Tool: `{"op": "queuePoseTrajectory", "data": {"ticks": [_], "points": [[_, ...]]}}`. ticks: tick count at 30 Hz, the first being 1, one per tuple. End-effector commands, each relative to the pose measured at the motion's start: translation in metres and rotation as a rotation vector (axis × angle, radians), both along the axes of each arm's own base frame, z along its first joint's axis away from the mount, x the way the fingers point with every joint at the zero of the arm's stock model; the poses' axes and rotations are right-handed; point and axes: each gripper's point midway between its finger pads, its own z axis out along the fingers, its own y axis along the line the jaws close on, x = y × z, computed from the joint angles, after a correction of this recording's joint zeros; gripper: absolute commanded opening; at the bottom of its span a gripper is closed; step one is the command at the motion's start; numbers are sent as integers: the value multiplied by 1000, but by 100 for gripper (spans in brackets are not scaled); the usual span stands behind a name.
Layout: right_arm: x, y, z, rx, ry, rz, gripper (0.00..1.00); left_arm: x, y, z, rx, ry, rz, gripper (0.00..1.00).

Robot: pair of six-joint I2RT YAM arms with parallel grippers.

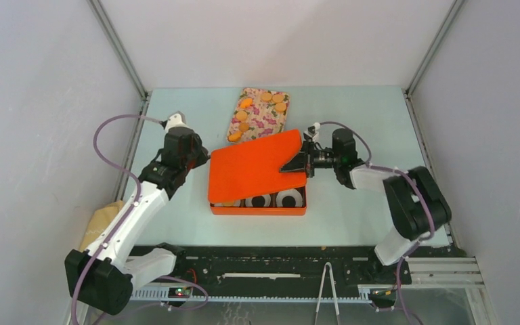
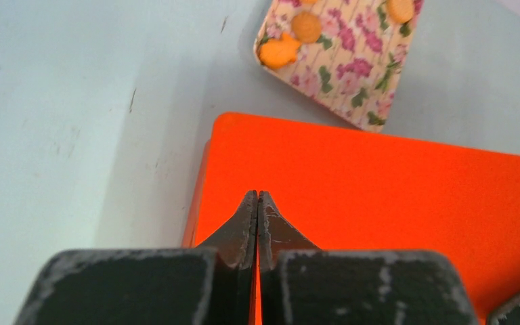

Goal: Pack the cookies

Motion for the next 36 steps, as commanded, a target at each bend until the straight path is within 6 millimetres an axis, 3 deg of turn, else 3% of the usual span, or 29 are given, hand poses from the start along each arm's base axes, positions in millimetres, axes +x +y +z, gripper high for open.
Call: {"op": "queuePoseTrajectory", "data": {"ticks": [1,9,16,26,36], "points": [[10,13,16,104,-133,27,0,-7,9,-5,47,-36,33,0],[22,11,-23,86,-50,19,0,-13,12,-18,68,-21,41,0],[7,6,-32,52,-19,45,0,-10,7,-25,70,2,29,0],[-29,4,-45,-83,-26,115,0,-13,4,-29,78,13,17,0],[-24,-7,-73,-137,32,64,0,-13,-15,-42,57,41,-37,0]]}}
